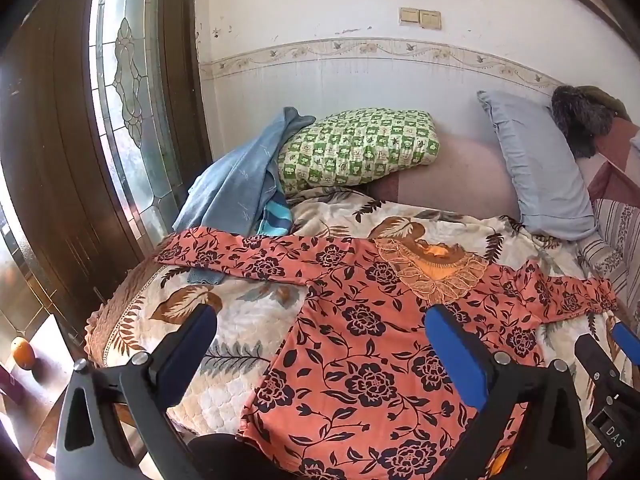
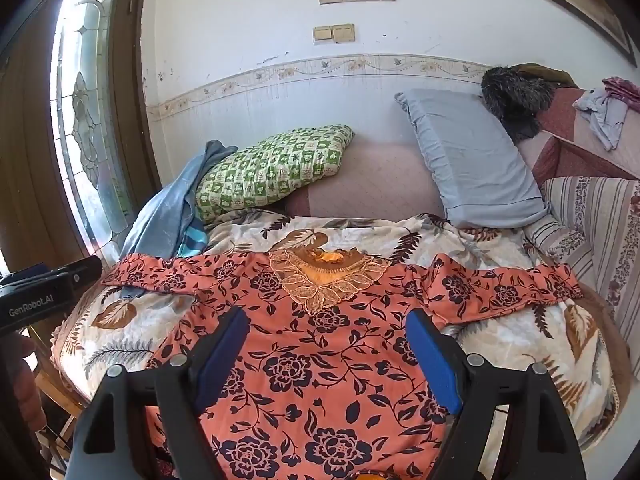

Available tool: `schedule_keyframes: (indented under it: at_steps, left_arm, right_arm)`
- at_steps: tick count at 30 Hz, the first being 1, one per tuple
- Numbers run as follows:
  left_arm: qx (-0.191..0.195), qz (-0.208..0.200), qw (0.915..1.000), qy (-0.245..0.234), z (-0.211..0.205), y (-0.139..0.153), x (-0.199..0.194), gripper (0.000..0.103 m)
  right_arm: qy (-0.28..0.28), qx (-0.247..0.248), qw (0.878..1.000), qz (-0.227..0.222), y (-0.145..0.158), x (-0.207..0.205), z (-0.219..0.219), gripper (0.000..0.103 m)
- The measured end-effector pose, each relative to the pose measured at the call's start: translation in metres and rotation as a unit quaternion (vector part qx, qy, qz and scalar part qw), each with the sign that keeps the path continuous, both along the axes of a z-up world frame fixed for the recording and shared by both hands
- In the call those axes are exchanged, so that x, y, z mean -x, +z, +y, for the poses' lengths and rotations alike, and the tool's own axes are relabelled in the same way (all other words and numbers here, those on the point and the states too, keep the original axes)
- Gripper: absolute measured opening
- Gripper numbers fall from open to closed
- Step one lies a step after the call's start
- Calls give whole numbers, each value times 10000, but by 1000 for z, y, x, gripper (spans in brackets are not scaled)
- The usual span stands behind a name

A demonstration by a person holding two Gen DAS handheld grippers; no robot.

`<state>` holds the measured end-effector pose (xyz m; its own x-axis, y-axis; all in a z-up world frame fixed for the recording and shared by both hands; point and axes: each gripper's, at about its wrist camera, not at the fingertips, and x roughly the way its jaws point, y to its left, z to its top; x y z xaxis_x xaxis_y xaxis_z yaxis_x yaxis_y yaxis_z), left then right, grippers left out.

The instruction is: Fold small clothes

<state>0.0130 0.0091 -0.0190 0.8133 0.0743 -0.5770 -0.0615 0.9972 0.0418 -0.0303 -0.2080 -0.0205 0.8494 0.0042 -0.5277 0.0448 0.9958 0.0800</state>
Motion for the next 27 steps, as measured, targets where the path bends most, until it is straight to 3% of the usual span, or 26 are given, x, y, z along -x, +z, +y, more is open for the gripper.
schedule_keyframes:
  at_steps: [16, 27]
  left_arm:
    - [-43, 2, 10000, 24, -1, 0, 0, 103]
    - [-114, 93, 9999, -4, -5, -5, -2, 103]
  right_arm:
    - [-398, -28, 9992, 49, -3, -1, -20, 84]
    - [-338, 12, 9993, 156, -10, -3, -15, 84]
